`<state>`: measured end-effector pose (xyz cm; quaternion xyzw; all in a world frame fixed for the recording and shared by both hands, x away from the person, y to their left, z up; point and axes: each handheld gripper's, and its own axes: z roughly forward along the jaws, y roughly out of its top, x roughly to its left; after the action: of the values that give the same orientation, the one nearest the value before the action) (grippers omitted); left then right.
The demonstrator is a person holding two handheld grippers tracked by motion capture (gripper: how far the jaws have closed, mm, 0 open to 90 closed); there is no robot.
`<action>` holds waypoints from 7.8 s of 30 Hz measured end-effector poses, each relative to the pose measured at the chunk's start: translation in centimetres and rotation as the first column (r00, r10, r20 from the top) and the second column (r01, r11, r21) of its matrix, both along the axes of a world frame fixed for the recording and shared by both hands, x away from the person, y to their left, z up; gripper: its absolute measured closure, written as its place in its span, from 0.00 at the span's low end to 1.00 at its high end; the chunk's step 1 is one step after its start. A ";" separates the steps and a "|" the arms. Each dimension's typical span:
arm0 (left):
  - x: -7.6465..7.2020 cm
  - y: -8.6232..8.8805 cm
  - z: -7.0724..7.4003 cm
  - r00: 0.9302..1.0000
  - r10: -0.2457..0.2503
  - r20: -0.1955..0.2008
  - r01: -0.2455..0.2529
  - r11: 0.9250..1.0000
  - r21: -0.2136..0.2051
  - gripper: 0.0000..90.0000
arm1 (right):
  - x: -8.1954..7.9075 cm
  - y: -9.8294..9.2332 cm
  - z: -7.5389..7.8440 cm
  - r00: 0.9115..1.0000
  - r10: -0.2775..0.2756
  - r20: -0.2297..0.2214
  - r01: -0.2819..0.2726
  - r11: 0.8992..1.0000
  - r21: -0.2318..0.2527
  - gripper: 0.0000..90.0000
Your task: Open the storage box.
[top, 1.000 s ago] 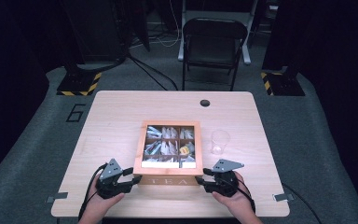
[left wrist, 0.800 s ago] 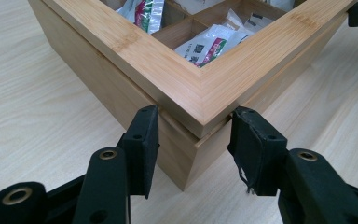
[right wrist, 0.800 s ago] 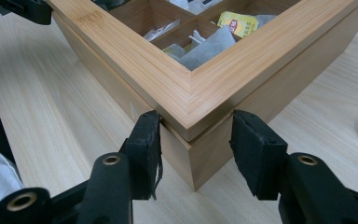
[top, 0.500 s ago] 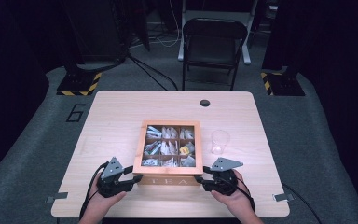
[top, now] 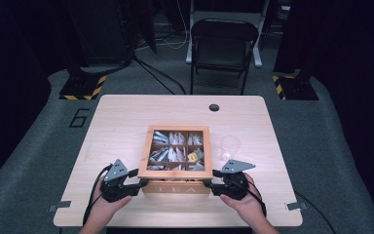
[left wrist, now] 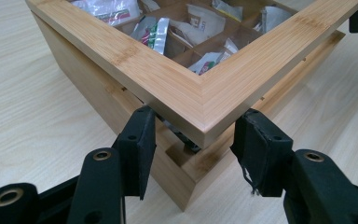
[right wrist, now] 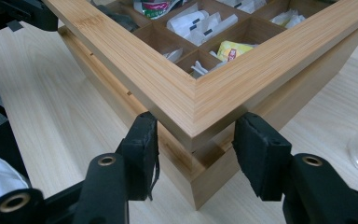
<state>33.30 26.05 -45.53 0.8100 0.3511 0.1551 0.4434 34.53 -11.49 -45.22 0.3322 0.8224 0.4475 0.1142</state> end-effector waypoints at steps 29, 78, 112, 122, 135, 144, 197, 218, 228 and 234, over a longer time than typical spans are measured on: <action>1.3 0.3 3.3 0.999 0.028 0.021 -0.027 0.999 -0.036 0.52 | 1.4 -0.3 3.3 0.999 -0.021 -0.025 0.022 0.999 0.048 0.51; 6.0 0.2 8.0 0.988 0.058 0.142 -0.052 0.997 -0.050 0.56 | 5.1 -0.8 9.5 0.998 -0.043 0.050 0.037 0.993 0.115 0.53; 8.0 0.2 9.1 0.988 0.066 0.137 -0.055 0.995 -0.083 0.60 | 8.6 0.1 8.3 0.987 -0.092 0.133 0.087 0.995 0.041 0.60; 9.0 0.4 8.9 0.986 0.067 0.152 -0.050 0.993 -0.109 0.60 | 9.6 0.0 8.6 0.989 -0.097 0.116 0.090 0.994 0.061 0.60; 10.8 0.1 7.9 0.983 0.095 0.160 -0.081 0.992 -0.094 0.61 | 10.4 0.1 9.2 0.988 -0.105 0.116 0.098 0.993 0.066 0.60; 11.7 0.0 7.2 0.982 0.108 0.155 -0.095 0.992 -0.088 0.62 | 10.8 0.2 9.5 0.987 -0.106 0.123 0.100 0.993 0.057 0.60; 15.0 -0.2 7.7 0.982 0.132 0.133 -0.117 0.986 -0.116 0.66 | 15.7 0.5 6.3 0.981 -0.138 0.134 0.138 0.990 0.013 0.61; 16.0 -0.2 8.0 0.982 0.140 0.124 -0.126 0.985 -0.117 0.68 | 16.8 0.8 6.1 0.980 -0.154 0.127 0.150 0.988 0.038 0.67; 16.4 -0.2 8.1 0.982 0.143 0.126 -0.129 0.985 -0.114 0.68 | 17.1 0.7 6.1 0.981 -0.154 0.121 0.150 0.988 0.040 0.67; 16.6 -0.3 8.0 0.979 0.160 0.124 -0.144 0.981 -0.126 0.68 | 17.5 0.8 6.3 0.982 -0.154 0.107 0.151 0.988 0.037 0.68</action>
<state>49.90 25.76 -37.56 0.7412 0.3901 0.2217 0.4992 52.00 -10.73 -38.95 0.3708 0.7805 0.4667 0.1884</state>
